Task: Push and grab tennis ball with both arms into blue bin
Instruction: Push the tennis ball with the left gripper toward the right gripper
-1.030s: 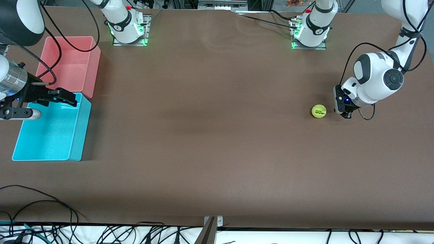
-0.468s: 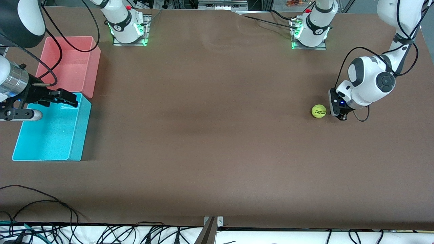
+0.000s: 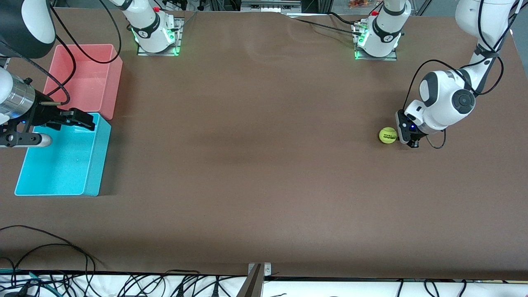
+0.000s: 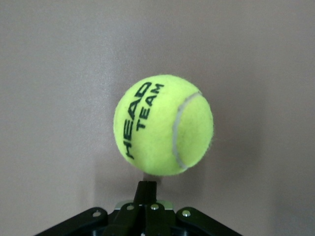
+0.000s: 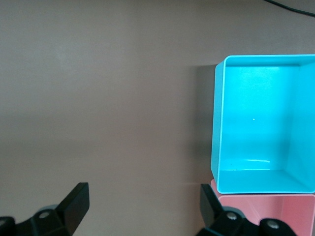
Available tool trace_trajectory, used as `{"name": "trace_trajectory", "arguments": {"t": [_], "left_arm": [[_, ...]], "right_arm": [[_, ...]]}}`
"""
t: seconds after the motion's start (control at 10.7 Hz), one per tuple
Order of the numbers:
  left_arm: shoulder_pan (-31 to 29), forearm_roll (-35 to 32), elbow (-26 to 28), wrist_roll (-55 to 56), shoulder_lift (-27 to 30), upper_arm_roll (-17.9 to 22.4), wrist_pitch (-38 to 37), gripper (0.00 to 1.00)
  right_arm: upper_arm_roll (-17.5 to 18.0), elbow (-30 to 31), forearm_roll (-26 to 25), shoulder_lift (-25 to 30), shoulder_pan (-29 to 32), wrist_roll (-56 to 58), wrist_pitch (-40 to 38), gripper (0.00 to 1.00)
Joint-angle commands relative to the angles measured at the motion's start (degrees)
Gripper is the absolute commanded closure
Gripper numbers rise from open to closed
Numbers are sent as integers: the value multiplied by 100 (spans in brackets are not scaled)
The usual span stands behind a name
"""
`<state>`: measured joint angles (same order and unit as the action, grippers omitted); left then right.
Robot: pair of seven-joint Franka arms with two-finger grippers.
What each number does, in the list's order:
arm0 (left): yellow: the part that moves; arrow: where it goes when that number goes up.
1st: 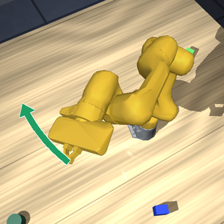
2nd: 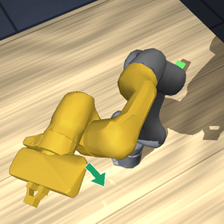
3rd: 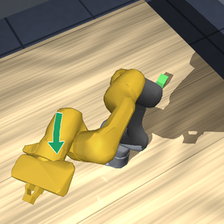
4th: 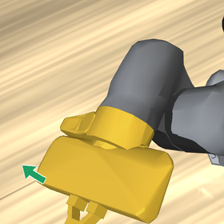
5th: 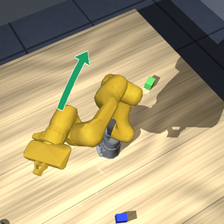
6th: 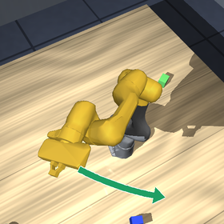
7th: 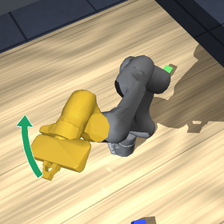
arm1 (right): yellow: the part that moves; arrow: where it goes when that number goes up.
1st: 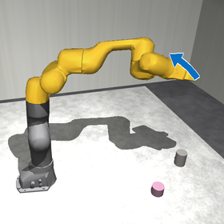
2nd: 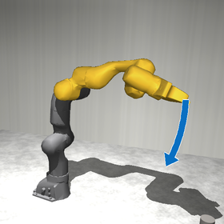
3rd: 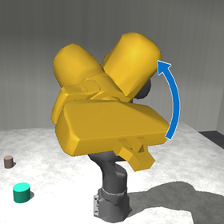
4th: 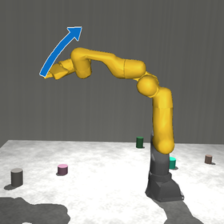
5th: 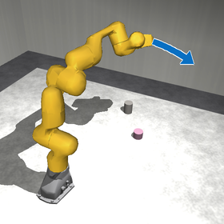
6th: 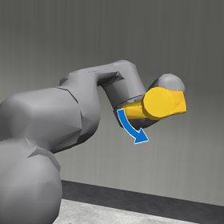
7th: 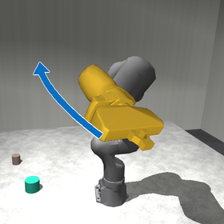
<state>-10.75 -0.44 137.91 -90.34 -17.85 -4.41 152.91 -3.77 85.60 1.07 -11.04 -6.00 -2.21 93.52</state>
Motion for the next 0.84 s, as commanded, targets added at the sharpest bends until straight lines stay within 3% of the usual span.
{"name": "trace_trajectory", "arguments": {"t": [0.0,0.37,0.66,0.75], "left_arm": [[99,97,16,191,-69,28,142,100],[440,88,-10,918,-174,-51,169,100],[959,-69,-176,3174,-289,-823,169,100],[969,-305,-186,3363,-271,-825,160,100]], "right_arm": [[17,18,113,6,20,-43,17,0],[17,18,113,-30,20,-43,35,0],[17,9,104,-38,-15,-34,52,0],[17,9,104,-91,-24,-34,61,0]]}}
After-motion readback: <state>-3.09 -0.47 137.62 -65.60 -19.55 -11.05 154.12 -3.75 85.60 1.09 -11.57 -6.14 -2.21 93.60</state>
